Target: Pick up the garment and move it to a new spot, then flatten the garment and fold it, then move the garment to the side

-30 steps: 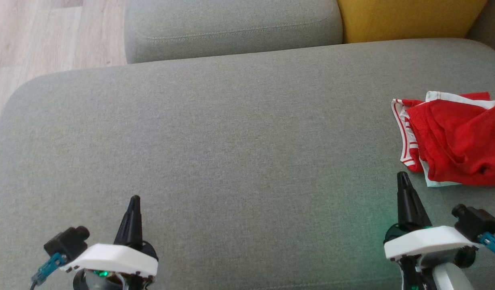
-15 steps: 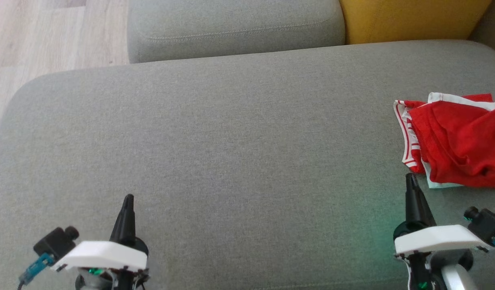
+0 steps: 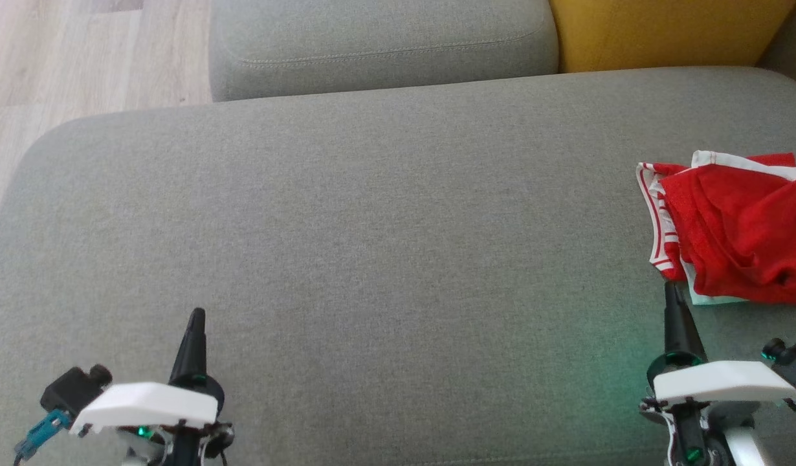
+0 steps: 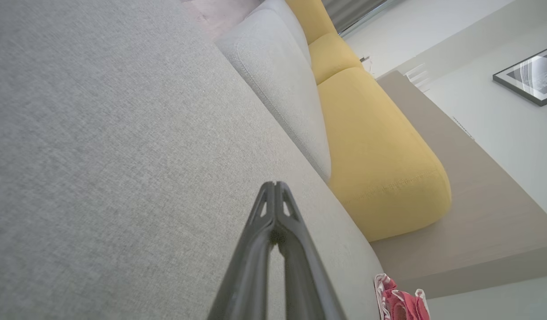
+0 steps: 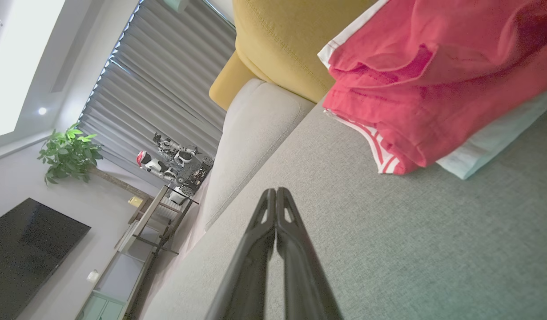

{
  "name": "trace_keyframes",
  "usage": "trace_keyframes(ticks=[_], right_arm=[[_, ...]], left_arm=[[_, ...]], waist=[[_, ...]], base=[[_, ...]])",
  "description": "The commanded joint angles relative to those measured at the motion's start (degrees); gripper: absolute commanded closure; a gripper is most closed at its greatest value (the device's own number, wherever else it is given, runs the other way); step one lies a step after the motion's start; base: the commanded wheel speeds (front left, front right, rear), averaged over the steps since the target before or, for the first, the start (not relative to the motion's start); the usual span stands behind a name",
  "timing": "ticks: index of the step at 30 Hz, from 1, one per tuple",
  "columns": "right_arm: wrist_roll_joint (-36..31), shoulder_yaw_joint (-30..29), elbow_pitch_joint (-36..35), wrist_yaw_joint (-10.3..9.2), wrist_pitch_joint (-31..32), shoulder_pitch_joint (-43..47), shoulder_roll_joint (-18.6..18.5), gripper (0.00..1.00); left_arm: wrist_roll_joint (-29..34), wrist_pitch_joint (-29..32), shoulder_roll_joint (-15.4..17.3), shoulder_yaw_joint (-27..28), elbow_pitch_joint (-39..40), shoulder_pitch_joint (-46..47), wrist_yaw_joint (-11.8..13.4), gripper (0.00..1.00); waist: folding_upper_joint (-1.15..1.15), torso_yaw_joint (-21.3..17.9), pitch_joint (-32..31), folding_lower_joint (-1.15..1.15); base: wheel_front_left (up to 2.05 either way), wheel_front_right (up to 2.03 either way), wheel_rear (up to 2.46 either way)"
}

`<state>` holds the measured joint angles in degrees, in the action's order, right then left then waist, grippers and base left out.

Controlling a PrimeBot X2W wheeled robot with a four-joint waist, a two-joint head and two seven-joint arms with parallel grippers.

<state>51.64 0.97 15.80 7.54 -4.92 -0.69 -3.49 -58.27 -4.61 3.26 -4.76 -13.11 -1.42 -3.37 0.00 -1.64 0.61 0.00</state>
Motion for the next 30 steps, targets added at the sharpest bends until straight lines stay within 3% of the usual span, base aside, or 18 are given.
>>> trace_keyframes(ticks=[1, 30], right_arm=[[2.3, 0.1, -1.9, -0.03, 0.3, -3.5, -1.0, 1.00], [23.3, -2.6, -1.9, -0.04, 5.1, -4.4, -1.1, 1.00]], left_arm=[[-1.8, 0.4, 0.9, 1.8, 1.6, 3.5, -0.6, 1.00], [-19.4, 5.2, 1.0, 5.8, 0.3, 5.6, -2.4, 1.00]], waist=[[0.00, 0.1, 0.0, 0.00], [0.00, 0.9, -0.2, 0.00]], base=[[0.00, 0.00, 0.00], [0.00, 0.00, 0.00]])
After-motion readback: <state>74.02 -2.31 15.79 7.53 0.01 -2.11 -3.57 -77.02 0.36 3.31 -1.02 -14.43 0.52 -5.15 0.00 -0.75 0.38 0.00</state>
